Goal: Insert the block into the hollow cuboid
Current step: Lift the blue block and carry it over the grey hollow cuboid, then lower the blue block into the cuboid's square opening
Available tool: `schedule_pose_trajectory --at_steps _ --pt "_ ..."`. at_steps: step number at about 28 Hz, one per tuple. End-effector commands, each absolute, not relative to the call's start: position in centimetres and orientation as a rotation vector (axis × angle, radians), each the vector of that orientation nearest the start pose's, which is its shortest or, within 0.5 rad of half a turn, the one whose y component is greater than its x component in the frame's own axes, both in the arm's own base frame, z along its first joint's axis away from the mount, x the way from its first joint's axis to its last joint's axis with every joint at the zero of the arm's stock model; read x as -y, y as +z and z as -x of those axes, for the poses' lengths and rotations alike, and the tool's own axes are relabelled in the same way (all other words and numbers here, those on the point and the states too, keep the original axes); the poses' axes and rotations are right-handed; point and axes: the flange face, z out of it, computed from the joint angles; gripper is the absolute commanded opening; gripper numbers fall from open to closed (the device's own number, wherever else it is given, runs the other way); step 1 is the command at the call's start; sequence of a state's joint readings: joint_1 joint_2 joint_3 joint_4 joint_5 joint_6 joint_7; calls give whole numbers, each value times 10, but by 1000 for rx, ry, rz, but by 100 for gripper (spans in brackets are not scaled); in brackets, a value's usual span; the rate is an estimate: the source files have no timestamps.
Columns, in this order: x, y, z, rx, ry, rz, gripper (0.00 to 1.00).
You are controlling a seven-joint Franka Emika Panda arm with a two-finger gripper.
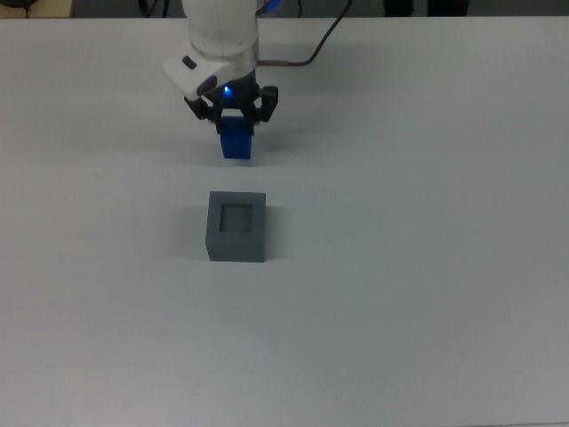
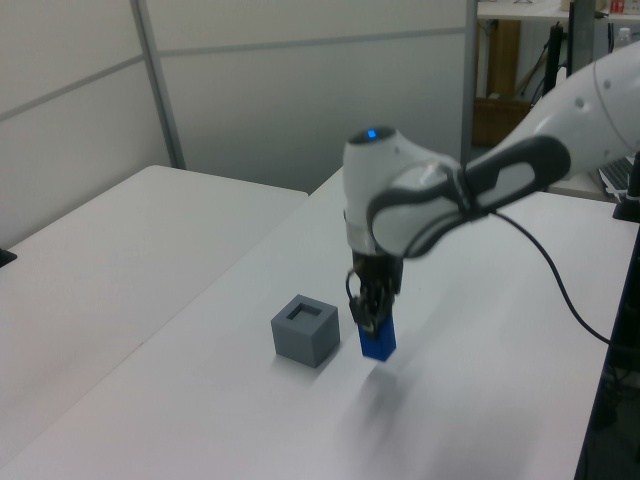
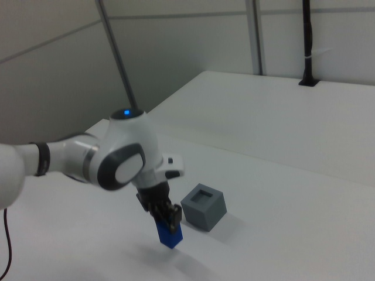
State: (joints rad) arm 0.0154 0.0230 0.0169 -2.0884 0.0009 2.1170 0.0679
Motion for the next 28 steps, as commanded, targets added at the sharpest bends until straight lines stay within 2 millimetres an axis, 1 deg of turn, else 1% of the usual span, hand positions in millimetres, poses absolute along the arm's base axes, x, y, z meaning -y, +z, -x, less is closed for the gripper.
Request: schedule_pose_trajectory --at_steps 1,3,6,7,10,12,13,14,17,19,28 --pt "-15 465 -569 -104 -77 3122 5" --pt "-11 480 -581 -113 -135 3118 5" --pt "-8 489 -605 -119 -188 3114 6" --pt "-8 491 -621 -118 -214 3113 7" --pt "-5 488 -641 -120 -239 3115 9" --pt "-2 480 -652 -107 -237 3119 11" --pt "-3 474 -662 -51 -254 3122 11" --pt "-5 471 -666 -12 -266 3124 12" --pt "-8 458 -675 88 -274 3125 15" --pt "-8 454 -677 114 -281 3124 15" --pt "-22 452 -674 109 -264 3114 15"
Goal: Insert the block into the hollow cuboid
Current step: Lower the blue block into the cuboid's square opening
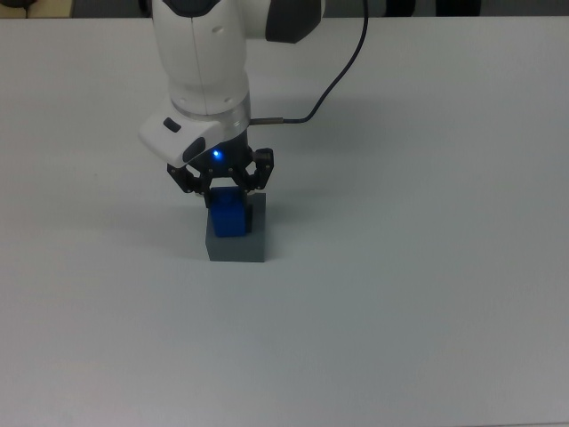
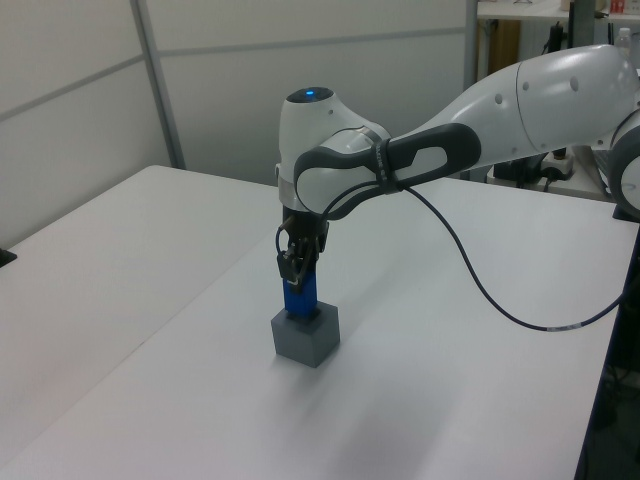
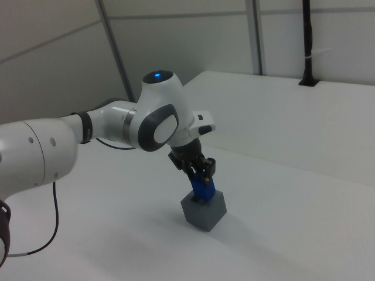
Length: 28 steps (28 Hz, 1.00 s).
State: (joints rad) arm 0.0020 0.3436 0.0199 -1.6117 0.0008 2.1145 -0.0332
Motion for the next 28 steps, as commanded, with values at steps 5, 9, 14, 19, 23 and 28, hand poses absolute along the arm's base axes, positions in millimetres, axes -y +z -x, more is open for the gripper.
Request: schedule_pose_trajectory --at_steps 5,9,14,19,23,28 --pt "-24 449 -671 27 -241 3112 15" --pt "-24 442 -668 -77 -217 3115 15" --pt "-18 439 -666 -119 -200 3117 15" --pt "-17 436 -663 -116 -170 3125 15" --pt "-17 436 -661 -111 -159 3133 15" --pt "-13 437 -658 -104 -124 3142 22"
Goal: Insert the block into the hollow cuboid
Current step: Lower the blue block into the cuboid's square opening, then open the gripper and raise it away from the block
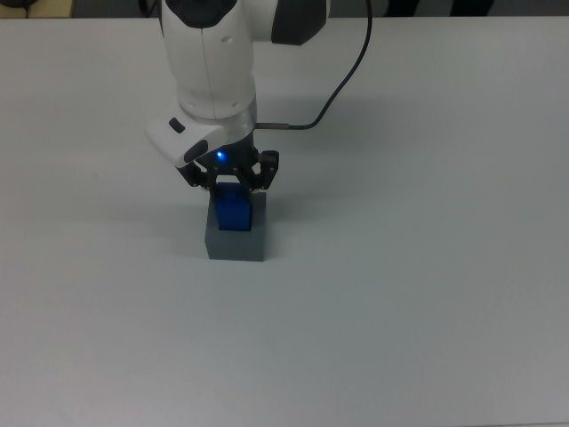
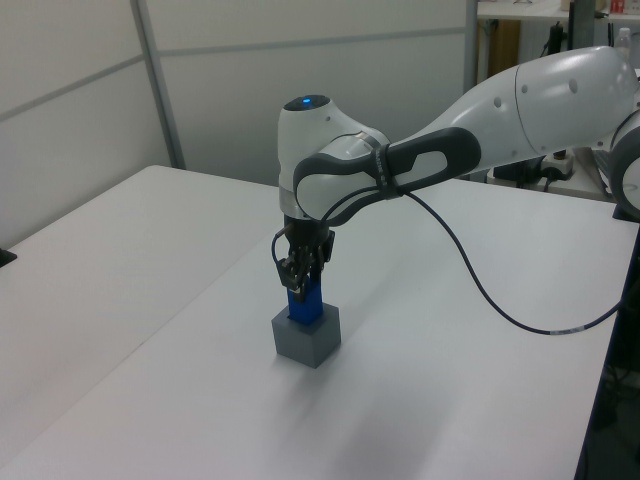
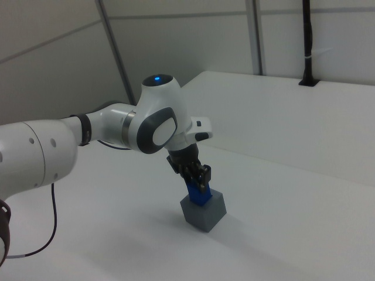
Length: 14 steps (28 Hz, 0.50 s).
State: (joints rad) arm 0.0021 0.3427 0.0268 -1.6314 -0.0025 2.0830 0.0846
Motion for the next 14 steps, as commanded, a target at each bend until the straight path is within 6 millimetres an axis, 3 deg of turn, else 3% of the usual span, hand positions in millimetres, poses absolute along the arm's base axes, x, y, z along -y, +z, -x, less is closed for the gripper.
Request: schedule_pose_trajectory --at_steps 1,2,3,5,9,14 --pt "-13 438 -657 -103 -126 3143 26" --pt "-13 438 -657 -102 -124 3145 35" --pt "-13 438 -657 -103 -127 3147 52" --pt "-12 439 -658 -117 -130 3150 100" --pt "-13 449 -655 -109 -151 3158 100" --pt "-12 476 -640 -110 -168 3158 100"
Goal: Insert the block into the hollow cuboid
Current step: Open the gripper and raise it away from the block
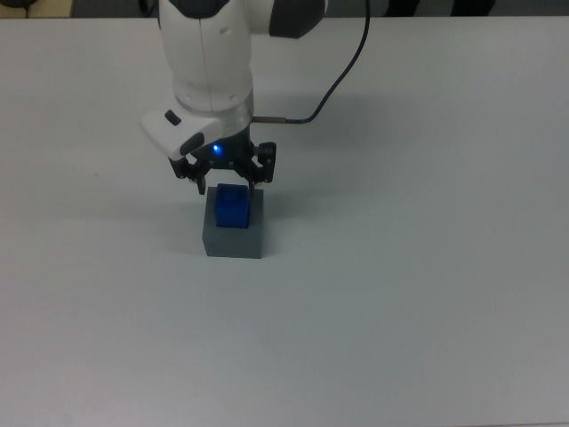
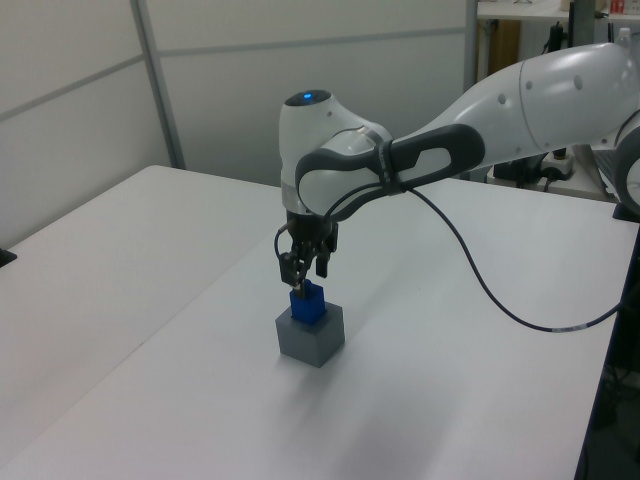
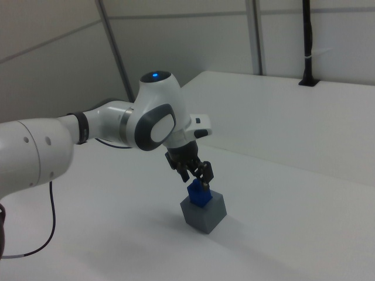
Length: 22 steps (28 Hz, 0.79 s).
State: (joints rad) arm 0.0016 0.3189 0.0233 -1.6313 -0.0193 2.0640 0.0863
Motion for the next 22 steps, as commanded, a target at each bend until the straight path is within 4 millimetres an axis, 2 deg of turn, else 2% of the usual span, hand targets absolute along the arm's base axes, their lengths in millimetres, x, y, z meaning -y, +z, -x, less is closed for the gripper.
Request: schedule_pose_trajectory --at_steps 1,4,8,13,16,18,22 --pt "-12 482 -635 -110 -170 3158 100" --pt "-14 514 -604 -91 -177 3159 100" --pt "-17 544 -571 -101 -185 3158 100" --pt "-16 574 -542 -90 -91 3169 100" --pt "-12 586 -534 -101 -100 3169 100" --pt "-12 590 -526 -99 -42 3171 100" --pt "-17 591 -524 -87 -16 3175 100"
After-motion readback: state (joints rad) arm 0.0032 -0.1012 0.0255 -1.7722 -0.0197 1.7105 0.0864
